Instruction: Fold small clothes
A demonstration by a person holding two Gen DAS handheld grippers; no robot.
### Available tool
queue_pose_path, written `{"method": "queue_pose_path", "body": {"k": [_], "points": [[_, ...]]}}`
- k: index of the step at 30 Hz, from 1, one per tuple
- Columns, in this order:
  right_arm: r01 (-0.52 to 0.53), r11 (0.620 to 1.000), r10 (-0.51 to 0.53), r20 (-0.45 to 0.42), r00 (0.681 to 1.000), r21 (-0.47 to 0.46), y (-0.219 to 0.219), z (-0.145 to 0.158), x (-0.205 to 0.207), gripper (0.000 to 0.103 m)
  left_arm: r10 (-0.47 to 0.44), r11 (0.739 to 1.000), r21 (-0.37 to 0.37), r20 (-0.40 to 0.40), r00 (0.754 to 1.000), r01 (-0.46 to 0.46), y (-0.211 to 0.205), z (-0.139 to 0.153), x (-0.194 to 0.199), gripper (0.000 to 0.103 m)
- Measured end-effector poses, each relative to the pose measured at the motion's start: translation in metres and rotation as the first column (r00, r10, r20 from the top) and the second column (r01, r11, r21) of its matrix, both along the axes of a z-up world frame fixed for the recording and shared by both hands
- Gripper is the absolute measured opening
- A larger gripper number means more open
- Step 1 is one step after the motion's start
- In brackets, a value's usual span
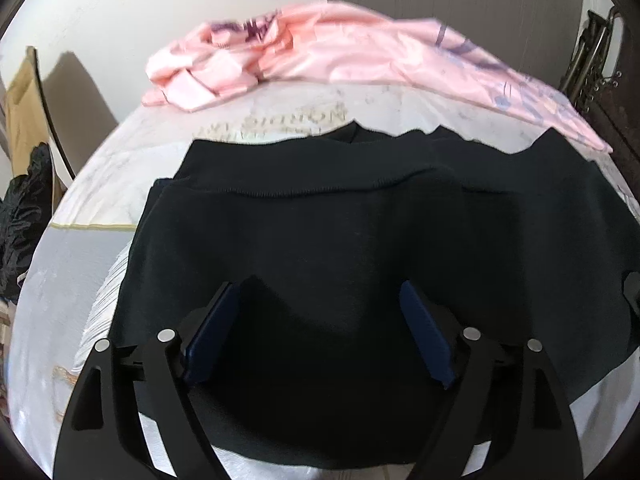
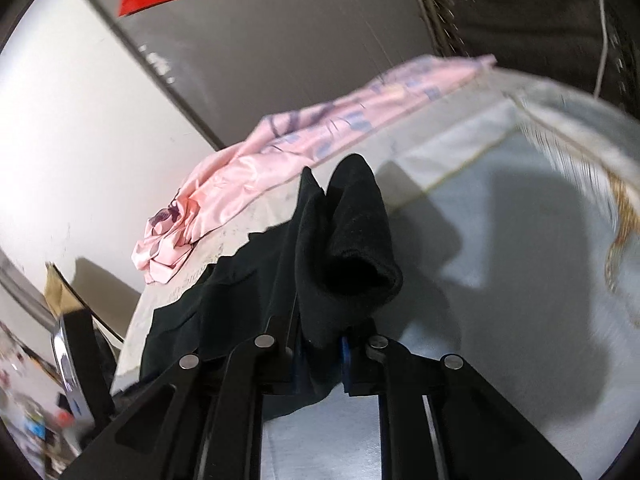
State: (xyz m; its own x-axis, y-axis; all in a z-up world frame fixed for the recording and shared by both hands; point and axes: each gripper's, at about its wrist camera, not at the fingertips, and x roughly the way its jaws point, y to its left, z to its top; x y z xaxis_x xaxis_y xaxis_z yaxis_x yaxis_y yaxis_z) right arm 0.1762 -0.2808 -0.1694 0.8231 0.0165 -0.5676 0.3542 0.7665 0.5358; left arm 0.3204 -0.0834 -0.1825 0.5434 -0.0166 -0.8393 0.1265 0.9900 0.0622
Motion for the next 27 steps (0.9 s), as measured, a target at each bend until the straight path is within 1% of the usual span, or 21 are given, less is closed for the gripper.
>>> {"method": "queue_pose_path", "body": {"k": [2, 3, 5, 7, 8, 9, 11, 13, 15, 17, 19, 20, 21, 22, 23, 24, 25, 26, 27], "points": [[-0.003, 0.998, 0.004, 0.012, 1.0, -0.063, 0.009, 0.006, 0.0, 0.014, -0.027, 0.999, 0.016, -0.066, 0.997, 0.028, -0.002, 0.01, 0.01, 0.079], [-0.006, 0.995, 0.008, 0.016, 1.0, -0.097, 0.014, 0.009, 0.001, 0.014, -0.057, 0.998, 0.018, -0.074, 0.996, 0.059, -0.005, 0.022, 0.013, 0.079], [-0.018, 0.984, 0.023, 0.03, 0.999, -0.175, 0.025, 0.016, 0.001, 0.014, -0.127, 0.992, 0.011, -0.051, 0.991, 0.127, -0.018, 0.054, 0.016, 0.08], [-0.03, 0.973, 0.04, 0.043, 0.998, -0.23, 0.034, 0.022, 0.001, 0.014, -0.197, 0.98, -0.016, -0.054, 0.979, 0.197, -0.034, 0.078, 0.018, 0.088], [-0.034, 0.967, 0.049, 0.051, 0.998, -0.254, 0.039, 0.024, 0.001, 0.014, -0.243, 0.97, -0.043, -0.069, 0.968, 0.24, -0.046, 0.09, 0.019, 0.096], [-0.039, 0.962, 0.056, 0.055, 0.997, -0.271, 0.042, 0.026, 0.0, 0.014, -0.293, 0.955, -0.072, -0.089, 0.952, 0.287, -0.06, 0.101, 0.02, 0.096], [-0.042, 0.956, 0.062, 0.058, 0.996, -0.291, 0.045, 0.027, 0.0, 0.014, -0.371, 0.928, -0.099, -0.142, 0.918, 0.36, -0.091, 0.115, 0.023, 0.096], [-0.044, 0.953, 0.065, 0.061, 0.996, -0.301, 0.046, 0.027, -0.001, 0.014, -0.419, 0.908, -0.11, -0.195, 0.887, 0.405, -0.114, 0.118, 0.025, 0.096], [-0.044, 0.946, 0.068, 0.062, 0.996, -0.321, 0.049, 0.028, -0.001, 0.014, -0.469, 0.883, -0.109, -0.259, 0.844, 0.457, -0.142, 0.113, 0.025, 0.097], [-0.05, 0.934, 0.078, 0.066, 0.995, -0.353, 0.054, 0.029, -0.001, 0.014, -0.498, 0.861, -0.06, -0.292, 0.816, 0.504, -0.164, 0.104, 0.024, 0.097], [-0.057, 0.927, 0.093, 0.078, 0.993, -0.371, 0.059, 0.031, -0.003, 0.014, -0.513, 0.842, -0.003, -0.314, 0.799, 0.54, -0.181, 0.095, 0.02, 0.097], [-0.063, 0.92, 0.103, 0.083, 0.991, -0.386, 0.063, 0.032, -0.004, 0.014, -0.509, 0.837, 0.02, -0.339, 0.791, 0.547, -0.185, 0.087, 0.021, 0.096], [-0.065, 0.913, 0.108, 0.085, 0.991, -0.403, 0.066, 0.033, -0.004, 0.014, -0.504, 0.837, 0.025, -0.351, 0.789, 0.546, -0.184, 0.083, 0.024, 0.092], [-0.067, 0.906, 0.112, 0.085, 0.99, -0.418, 0.067, 0.033, -0.004, 0.014, -0.495, 0.842, 0.032, -0.355, 0.793, 0.539, -0.183, 0.08, 0.025, 0.079], [-0.071, 0.903, 0.118, 0.085, 0.989, -0.424, 0.068, 0.033, -0.004, 0.014, -0.492, 0.842, 0.033, -0.362, 0.792, 0.538, -0.181, 0.078, 0.027, 0.046], [-0.078, 0.905, 0.124, 0.083, 0.989, -0.419, 0.068, 0.032, -0.004, 0.014, -0.494, 0.847, -0.007, -0.382, 0.781, 0.532, -0.174, 0.076, 0.031, 0.027], [-0.087, 0.908, 0.13, 0.079, 0.988, -0.411, 0.067, 0.032, -0.003, 0.014, -0.485, 0.859, -0.034, -0.378, 0.789, 0.511, -0.168, 0.078, 0.034, 0.024], [-0.091, 0.908, 0.133, 0.077, 0.988, -0.408, 0.065, 0.031, -0.003, 0.017, -0.48, 0.864, -0.042, -0.367, 0.797, 0.501, -0.164, 0.08, 0.035, 0.019], [-0.094, 0.907, 0.136, 0.075, 0.988, -0.41, 0.066, 0.031, -0.004, 0.019, -0.48, 0.866, -0.045, -0.356, 0.802, 0.498, -0.16, 0.083, 0.035, 0.018]]}}
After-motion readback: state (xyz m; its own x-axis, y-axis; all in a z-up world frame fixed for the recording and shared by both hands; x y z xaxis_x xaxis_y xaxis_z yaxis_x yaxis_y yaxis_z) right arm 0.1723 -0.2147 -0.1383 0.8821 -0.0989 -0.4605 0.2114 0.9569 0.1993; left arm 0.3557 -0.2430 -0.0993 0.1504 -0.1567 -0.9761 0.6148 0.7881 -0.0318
